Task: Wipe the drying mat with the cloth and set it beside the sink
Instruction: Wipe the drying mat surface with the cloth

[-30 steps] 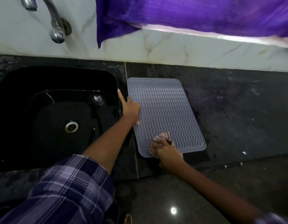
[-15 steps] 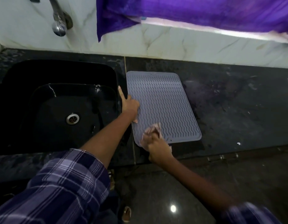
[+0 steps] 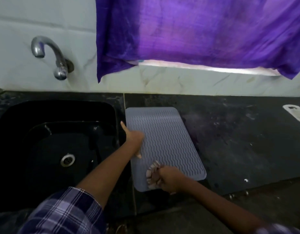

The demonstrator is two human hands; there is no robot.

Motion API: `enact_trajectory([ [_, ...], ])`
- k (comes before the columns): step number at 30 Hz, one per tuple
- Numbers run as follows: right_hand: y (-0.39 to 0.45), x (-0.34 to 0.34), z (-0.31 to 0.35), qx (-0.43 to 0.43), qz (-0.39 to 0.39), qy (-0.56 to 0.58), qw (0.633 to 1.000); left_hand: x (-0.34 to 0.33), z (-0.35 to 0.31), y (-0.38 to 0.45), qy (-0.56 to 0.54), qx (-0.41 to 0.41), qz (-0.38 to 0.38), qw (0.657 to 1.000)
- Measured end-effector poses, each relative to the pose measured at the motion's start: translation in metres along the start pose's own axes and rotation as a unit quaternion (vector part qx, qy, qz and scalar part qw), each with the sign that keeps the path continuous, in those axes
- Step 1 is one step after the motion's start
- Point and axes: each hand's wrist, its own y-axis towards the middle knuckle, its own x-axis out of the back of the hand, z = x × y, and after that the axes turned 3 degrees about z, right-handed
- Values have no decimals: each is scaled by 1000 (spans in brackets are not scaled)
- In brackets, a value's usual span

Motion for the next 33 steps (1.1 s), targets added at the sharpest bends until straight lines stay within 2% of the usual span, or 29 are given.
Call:
enact_trajectory([
  [2, 10, 40, -19, -41, -69, 142, 987, 20, 8, 24, -1, 12, 55, 998],
  [4, 39, 81, -38, -64, -149, 183, 970, 33, 19, 46, -10, 25, 25, 999],
  [6, 81, 118, -54, -73, -199, 138, 967, 35, 29, 73, -56, 23, -48, 997],
  [7, 105, 135, -62, -79, -222, 112, 966, 36, 33, 89, -88, 26, -53, 994],
  [10, 185, 175, -88, -86, -274, 35, 957, 49, 42, 118, -139, 44, 0, 989],
  [13, 250, 174, -99, -132, -212, -100, 963, 50, 43, 133, -130, 53, -14, 990],
  [15, 269, 159, -99, -148, -187, -204, 949, 48, 46, 134, -124, 51, -19, 991],
  [17, 271, 143, -101, -142, -187, -261, 937, 49, 51, 132, -125, 43, -23, 991],
  [21, 215, 96, -93, -122, -151, -281, 940, 56, 52, 120, -125, 39, -29, 991],
  [24, 161, 70, -81, -47, -16, -260, 964, 57, 52, 116, -125, 38, -32, 991],
  [25, 157, 83, -82, -41, -8, -207, 977, 56, 52, 114, -128, 37, -31, 991],
  [27, 166, 127, -85, -88, -13, -115, 989, 54, 51, 113, -137, 36, -36, 989],
  [28, 178, 148, -89, -109, -59, -95, 988, 52, 52, 115, -141, 36, -39, 989],
  [30, 209, 178, -90, -149, -144, -135, 969, 50, 52, 118, -146, 35, -39, 988],
  [33, 241, 173, -79, -186, -129, -245, 943, 53, 49, 120, -131, 50, -19, 990],
])
